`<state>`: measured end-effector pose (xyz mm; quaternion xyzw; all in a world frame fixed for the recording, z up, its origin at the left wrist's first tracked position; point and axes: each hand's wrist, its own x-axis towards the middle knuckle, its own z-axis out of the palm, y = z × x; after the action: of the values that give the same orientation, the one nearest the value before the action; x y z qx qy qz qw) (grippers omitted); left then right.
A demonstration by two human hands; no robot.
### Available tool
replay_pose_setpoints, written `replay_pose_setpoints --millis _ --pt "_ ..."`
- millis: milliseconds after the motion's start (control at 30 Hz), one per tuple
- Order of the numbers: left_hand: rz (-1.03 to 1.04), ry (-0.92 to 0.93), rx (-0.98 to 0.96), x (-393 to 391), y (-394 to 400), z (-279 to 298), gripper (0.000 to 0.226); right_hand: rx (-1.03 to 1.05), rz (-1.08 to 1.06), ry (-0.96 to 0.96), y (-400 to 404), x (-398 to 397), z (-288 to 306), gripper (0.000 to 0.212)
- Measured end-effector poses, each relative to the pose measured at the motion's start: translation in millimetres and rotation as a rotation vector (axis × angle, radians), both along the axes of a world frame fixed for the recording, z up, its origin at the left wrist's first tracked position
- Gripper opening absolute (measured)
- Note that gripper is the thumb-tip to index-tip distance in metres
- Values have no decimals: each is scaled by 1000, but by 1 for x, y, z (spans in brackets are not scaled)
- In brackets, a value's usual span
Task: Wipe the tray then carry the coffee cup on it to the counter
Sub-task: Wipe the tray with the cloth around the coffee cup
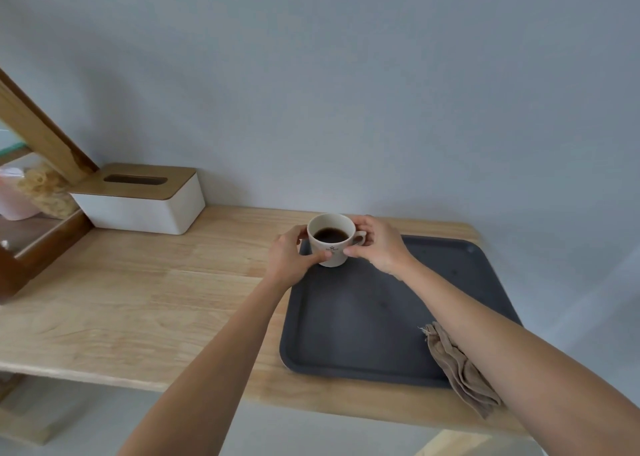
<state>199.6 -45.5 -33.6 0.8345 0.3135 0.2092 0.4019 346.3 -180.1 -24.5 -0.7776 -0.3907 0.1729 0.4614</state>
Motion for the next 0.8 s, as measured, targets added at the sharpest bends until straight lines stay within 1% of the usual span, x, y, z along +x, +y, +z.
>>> replay_pose_setpoints --millis 100,167,200,233,333,400,467,533,600,633,700,800 --pt "0 54 2 -6 -7 -1 72 -89 74 -61 -7 -2 4 71" --pt "3 129 22 -13 -18 -1 81 -190 87 -99 -23 -6 7 83" --pt "13 174 30 -19 -27 -1 85 -232 83 -120 -36 -9 9 85" --pt "22 217 45 -27 -38 -1 87 -253 82 -151 -51 -11 11 81" --pt "37 347 104 -57 -80 -10 87 -230 78 -265 -115 -19 19 53" --pt "52 420 128 -74 -113 -21 84 -223 65 -285 -162 -22 18 41" --pt "86 475 203 -81 -136 -31 81 -281 96 -260 -200 -28 13 43" --pt "122 501 310 -82 -146 -37 83 -424 171 -274 -223 -37 2 53" --pt "123 541 383 -81 -146 -39 91 -580 219 -405 -231 -46 -10 59" --pt "108 568 409 -81 -144 -40 93 -625 227 -478 -231 -49 -15 60" --pt "67 610 437 -81 -141 -41 86 -652 218 -566 -222 -55 -19 59" --pt "20 644 448 -81 -139 -39 74 -656 226 -617 -199 -63 -21 62"
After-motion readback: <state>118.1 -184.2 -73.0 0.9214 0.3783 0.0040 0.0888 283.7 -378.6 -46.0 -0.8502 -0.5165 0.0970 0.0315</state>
